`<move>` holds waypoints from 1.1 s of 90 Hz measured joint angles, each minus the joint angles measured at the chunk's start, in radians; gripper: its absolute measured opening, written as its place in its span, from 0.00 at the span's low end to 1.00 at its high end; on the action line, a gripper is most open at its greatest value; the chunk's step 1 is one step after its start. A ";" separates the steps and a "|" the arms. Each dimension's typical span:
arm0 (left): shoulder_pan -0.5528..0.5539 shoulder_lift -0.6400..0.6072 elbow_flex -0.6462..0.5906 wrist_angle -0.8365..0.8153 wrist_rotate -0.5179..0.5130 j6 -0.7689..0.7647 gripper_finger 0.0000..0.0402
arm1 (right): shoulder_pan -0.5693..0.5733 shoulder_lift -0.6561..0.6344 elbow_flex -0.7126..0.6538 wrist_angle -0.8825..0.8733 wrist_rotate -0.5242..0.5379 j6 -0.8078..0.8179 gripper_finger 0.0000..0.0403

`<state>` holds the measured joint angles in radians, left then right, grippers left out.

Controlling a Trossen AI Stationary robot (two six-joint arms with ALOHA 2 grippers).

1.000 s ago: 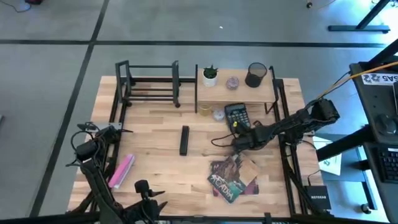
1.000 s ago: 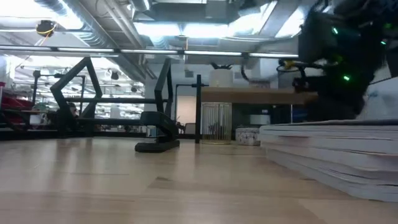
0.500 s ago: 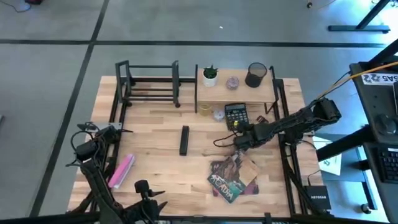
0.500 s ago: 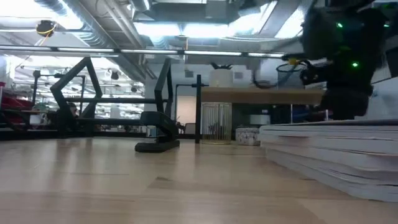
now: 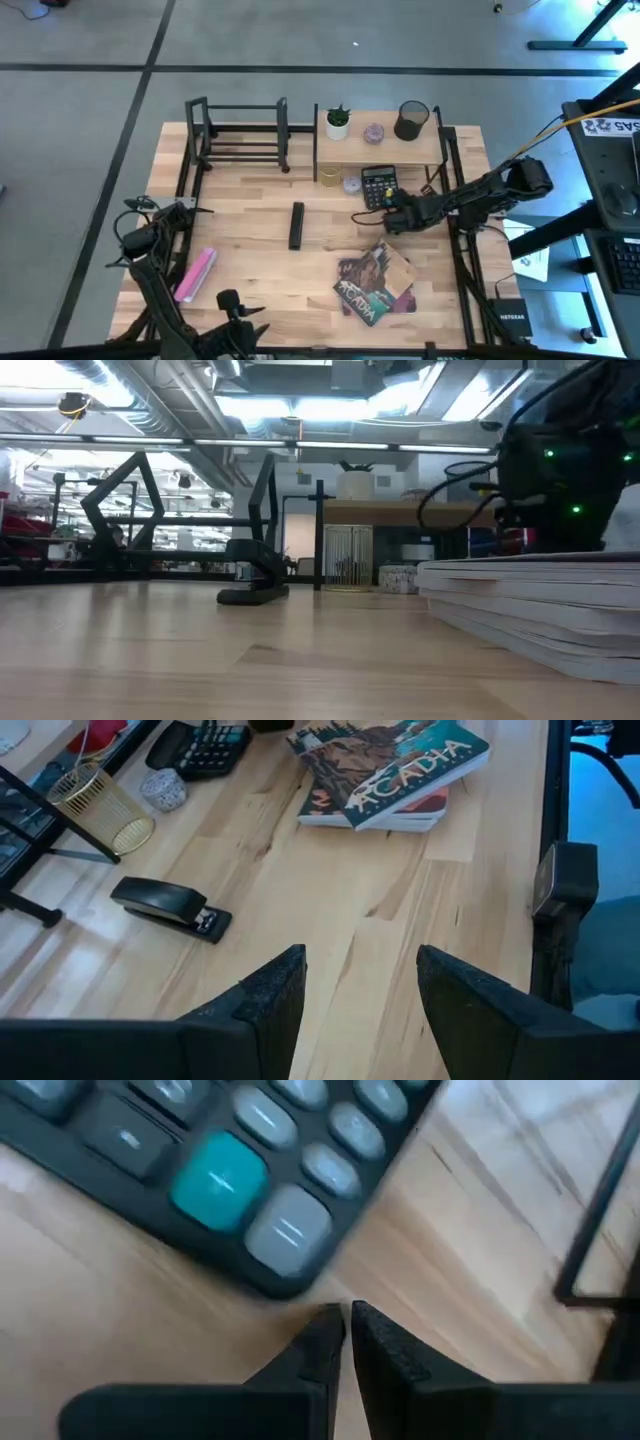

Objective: Stock shelves
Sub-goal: Put the calculator under the rack, then put the black stapler under the shelf

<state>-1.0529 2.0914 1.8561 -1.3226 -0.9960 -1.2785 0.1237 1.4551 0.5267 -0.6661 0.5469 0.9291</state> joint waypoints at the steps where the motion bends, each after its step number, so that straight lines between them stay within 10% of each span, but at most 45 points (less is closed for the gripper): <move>1: 0.000 0.000 0.000 0.000 0.000 0.000 0.43 | 0.000 0.000 0.002 0.004 0.000 -0.001 0.04; 35: 0.009 0.000 0.000 0.000 -0.002 -0.004 0.43 | 0.020 -0.007 0.057 -0.019 -0.018 -0.048 0.04; 69: 0.018 0.000 0.000 0.000 -0.003 -0.034 0.43 | 0.312 -0.099 0.186 -0.001 0.090 -0.040 0.04; 99: 0.036 0.000 0.000 0.000 -0.003 -0.037 0.43 | 0.627 0.012 0.206 0.759 0.263 -0.481 0.04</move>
<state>-1.0165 2.0914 1.8561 -1.3227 -0.9993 -1.3151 0.7510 1.4668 0.7322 0.0928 0.8101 0.4477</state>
